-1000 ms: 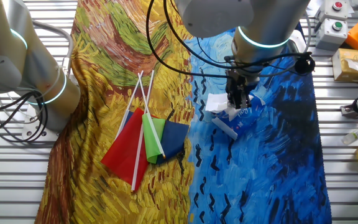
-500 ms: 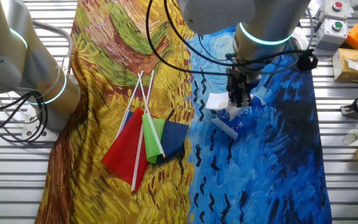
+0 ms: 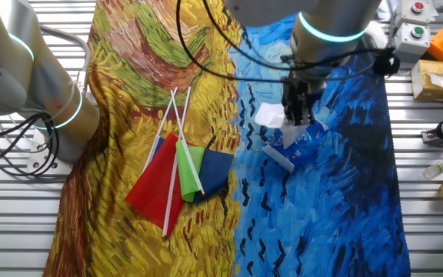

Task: Pull out a napkin

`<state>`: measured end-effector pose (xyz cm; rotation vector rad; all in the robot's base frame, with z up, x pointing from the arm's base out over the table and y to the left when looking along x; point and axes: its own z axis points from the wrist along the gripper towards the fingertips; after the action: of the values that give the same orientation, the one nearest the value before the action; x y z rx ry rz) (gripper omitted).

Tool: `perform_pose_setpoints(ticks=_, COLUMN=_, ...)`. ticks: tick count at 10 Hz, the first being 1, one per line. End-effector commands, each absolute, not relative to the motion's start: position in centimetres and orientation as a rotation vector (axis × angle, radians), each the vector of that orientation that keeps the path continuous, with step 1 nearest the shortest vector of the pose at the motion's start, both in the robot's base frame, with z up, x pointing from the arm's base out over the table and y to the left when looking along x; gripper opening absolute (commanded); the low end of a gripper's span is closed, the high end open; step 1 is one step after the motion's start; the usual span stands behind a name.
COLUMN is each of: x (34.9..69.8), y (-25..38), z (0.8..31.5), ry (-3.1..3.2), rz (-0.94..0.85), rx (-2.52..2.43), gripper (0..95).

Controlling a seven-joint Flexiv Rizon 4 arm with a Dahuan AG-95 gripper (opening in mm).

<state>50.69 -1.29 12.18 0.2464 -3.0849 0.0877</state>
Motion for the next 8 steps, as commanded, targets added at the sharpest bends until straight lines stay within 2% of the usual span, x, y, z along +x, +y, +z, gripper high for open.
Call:
perform_pose_setpoints(ticks=1, x=50.7, y=-1.3, z=12.2, ry=-3.086, rz=0.089, rx=0.247, gripper=0.0)
perform_pose_setpoints(ticks=8, x=50.5, y=-0.5, z=14.8, ry=-3.064, rz=0.082, rx=0.213, gripper=0.0)
